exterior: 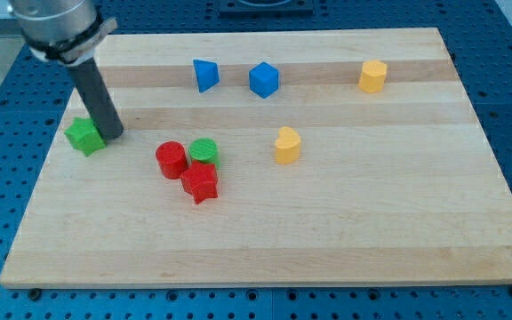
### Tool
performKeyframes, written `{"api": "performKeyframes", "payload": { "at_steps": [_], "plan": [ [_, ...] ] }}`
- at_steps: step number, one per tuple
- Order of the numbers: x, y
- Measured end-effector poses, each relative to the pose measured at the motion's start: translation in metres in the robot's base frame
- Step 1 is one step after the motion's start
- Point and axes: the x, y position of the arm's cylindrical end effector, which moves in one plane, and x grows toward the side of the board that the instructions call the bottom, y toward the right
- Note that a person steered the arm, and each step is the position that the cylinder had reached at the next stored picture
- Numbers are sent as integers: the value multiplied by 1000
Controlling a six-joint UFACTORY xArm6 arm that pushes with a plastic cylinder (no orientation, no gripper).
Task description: Push the green star slightly down
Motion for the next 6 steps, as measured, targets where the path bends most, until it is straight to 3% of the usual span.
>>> {"api": "performKeyframes", "payload": {
  "at_steps": [1, 2, 3, 5, 6],
  "plan": [
    [-11, 0],
    [-51, 0],
    [-57, -11],
    [31, -18],
    [45, -18]
  ]
}}
